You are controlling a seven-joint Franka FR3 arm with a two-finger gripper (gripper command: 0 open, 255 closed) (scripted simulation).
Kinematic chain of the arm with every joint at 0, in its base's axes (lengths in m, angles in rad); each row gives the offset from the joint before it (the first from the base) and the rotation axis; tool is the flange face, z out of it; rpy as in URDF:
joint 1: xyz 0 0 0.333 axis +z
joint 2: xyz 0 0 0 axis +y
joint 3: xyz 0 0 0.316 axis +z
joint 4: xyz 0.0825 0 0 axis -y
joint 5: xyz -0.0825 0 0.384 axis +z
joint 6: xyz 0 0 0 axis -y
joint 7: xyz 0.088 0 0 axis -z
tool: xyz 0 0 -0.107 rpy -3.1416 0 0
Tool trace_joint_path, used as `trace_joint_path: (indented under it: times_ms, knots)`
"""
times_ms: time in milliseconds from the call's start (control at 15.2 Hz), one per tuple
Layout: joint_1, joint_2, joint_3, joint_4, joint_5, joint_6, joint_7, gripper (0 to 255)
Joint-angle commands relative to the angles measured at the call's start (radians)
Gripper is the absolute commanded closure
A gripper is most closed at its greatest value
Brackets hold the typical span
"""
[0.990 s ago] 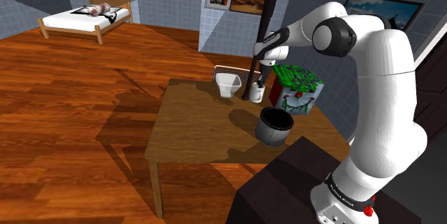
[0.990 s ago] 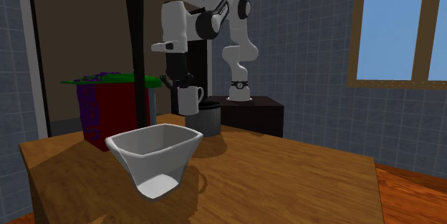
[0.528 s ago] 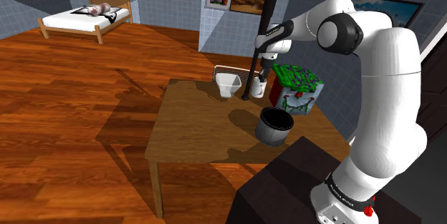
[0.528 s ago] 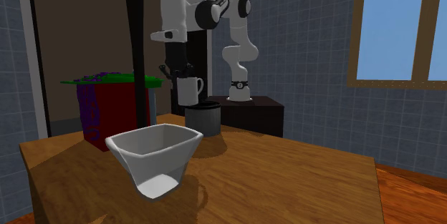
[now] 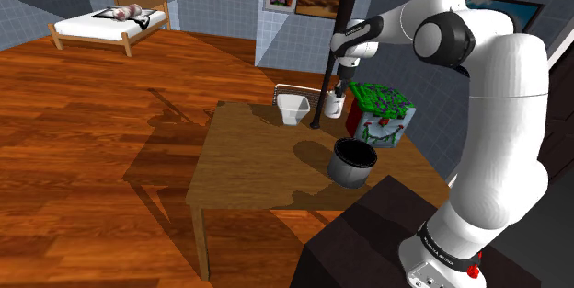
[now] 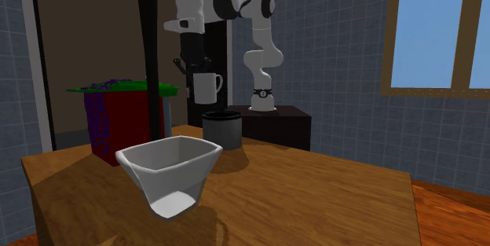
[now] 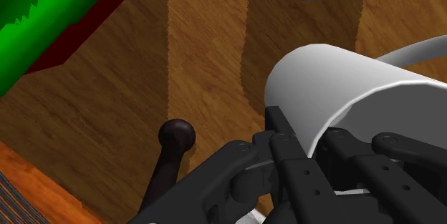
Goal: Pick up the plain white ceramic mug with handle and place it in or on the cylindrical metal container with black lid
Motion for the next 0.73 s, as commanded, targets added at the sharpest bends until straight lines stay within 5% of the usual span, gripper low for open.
trace_joint_path:
  times_ms: [0,660]
  knots:
    - [0.008,-0.048,-0.006,-0.058,-0.011,0.010,0.000,255]
    - [0.041,-0.442,-0.056,-0.560,-0.139,0.137,0.023,255]
